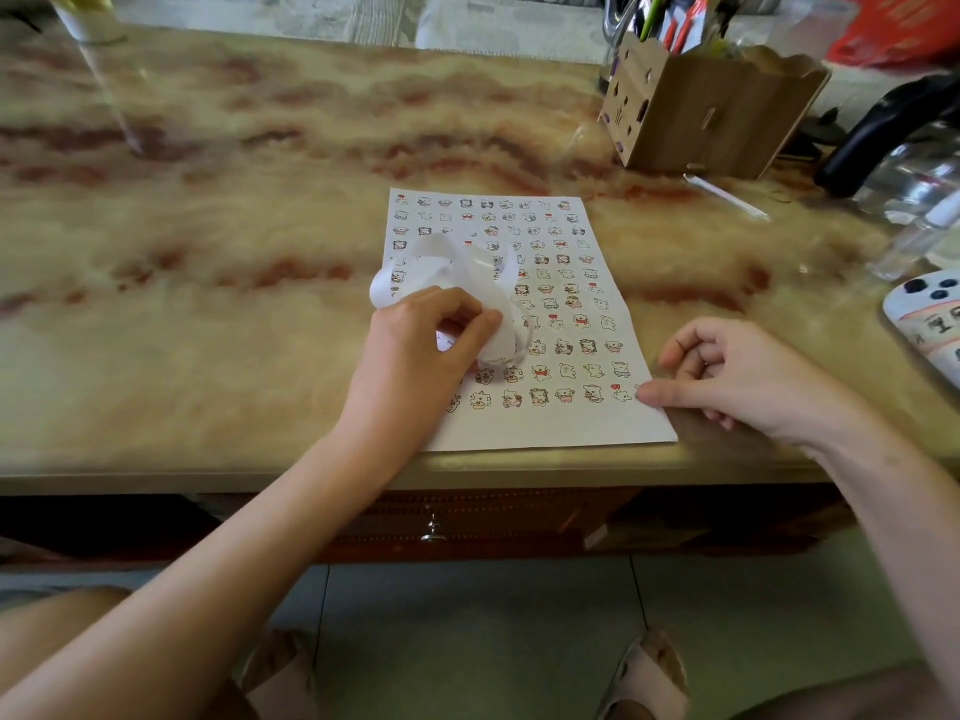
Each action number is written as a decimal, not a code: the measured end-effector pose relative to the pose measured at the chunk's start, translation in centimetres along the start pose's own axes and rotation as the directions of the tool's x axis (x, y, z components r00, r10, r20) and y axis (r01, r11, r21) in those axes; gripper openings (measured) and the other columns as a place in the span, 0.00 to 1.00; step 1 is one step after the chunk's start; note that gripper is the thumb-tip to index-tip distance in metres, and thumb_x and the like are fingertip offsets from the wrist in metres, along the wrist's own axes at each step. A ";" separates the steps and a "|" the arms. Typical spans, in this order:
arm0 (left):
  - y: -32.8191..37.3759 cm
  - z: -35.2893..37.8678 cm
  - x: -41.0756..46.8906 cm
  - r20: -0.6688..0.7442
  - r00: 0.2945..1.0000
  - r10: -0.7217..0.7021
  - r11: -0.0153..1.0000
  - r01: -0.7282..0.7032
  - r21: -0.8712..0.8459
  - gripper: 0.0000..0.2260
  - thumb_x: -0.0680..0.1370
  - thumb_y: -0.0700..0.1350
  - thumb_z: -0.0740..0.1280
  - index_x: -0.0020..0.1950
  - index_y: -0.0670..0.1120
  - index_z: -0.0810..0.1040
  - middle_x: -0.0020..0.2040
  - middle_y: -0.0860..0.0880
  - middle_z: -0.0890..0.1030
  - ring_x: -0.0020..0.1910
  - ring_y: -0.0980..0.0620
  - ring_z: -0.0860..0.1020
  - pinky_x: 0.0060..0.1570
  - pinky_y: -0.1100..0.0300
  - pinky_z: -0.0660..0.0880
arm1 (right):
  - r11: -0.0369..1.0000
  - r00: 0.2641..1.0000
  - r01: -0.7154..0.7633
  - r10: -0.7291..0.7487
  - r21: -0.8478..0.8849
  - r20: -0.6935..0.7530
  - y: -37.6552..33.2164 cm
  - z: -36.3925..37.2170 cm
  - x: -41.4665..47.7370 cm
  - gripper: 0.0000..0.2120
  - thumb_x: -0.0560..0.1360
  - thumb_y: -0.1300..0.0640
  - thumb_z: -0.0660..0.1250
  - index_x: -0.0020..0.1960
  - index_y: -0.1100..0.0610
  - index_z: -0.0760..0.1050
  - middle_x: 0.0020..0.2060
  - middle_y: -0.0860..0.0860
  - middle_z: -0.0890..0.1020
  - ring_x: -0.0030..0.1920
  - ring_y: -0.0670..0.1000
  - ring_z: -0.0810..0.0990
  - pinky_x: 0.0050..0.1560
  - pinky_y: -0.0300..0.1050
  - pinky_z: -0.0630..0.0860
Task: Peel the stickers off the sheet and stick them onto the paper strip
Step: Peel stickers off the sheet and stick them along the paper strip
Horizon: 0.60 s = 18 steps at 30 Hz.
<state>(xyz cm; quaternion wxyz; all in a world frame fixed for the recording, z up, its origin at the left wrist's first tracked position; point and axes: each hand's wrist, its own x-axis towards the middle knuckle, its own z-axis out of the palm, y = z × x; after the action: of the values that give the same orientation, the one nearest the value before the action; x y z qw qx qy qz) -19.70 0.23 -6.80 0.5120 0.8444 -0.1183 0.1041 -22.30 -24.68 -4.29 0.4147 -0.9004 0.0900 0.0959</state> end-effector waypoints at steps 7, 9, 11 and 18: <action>-0.1 0.0 0.0 -0.009 1.000 0.023 1.000 -0.023 0.004 0.05 0.76 0.43 0.69 0.42 0.43 0.82 0.38 0.55 0.81 0.39 0.58 0.79 0.44 0.53 0.79 | 0.999 1.000 0.007 -0.007 0.033 -0.004 0.3 -0.1 0.4 0.07 0.71 0.60 0.73 0.45 0.58 0.75 0.29 0.50 0.75 0.23 0.44 0.69 0.23 0.36 0.66; 0.0 -0.1 0.0 -0.019 0.999 0.031 0.999 -0.032 -0.021 0.05 0.77 0.43 0.69 0.42 0.44 0.82 0.38 0.55 0.81 0.38 0.58 0.79 0.42 0.53 0.79 | 0.994 0.996 0.063 -0.057 0.094 -0.071 0.1 0.2 0.6 0.05 0.73 0.59 0.71 0.43 0.57 0.75 0.29 0.49 0.77 0.23 0.43 0.70 0.22 0.36 0.67; 0.4 -0.3 0.0 -0.031 0.999 0.009 0.996 -0.012 -0.087 0.04 0.77 0.42 0.69 0.42 0.45 0.81 0.38 0.54 0.81 0.37 0.59 0.78 0.37 0.58 0.80 | 0.966 0.971 0.184 -0.151 0.180 -0.183 -0.8 0.9 0.6 0.04 0.74 0.58 0.70 0.42 0.54 0.76 0.27 0.46 0.78 0.24 0.42 0.72 0.24 0.34 0.69; 0.7 -1.4 0.9 -0.047 0.991 -0.125 0.957 0.108 -0.271 0.08 0.79 0.45 0.67 0.44 0.42 0.82 0.36 0.50 0.84 0.34 0.49 0.82 0.34 0.58 0.78 | 0.803 0.805 0.572 -0.511 0.168 -0.301 -5.6 5.4 0.0 0.03 0.74 0.59 0.71 0.46 0.57 0.79 0.41 0.48 0.83 0.42 0.48 0.81 0.46 0.40 0.76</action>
<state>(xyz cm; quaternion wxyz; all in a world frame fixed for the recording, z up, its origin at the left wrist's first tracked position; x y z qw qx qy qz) -19.09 1.05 -5.32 0.6301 0.7692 -0.0652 0.0835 -21.48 -16.95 -3.67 0.5207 -0.8330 -0.1120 -0.1495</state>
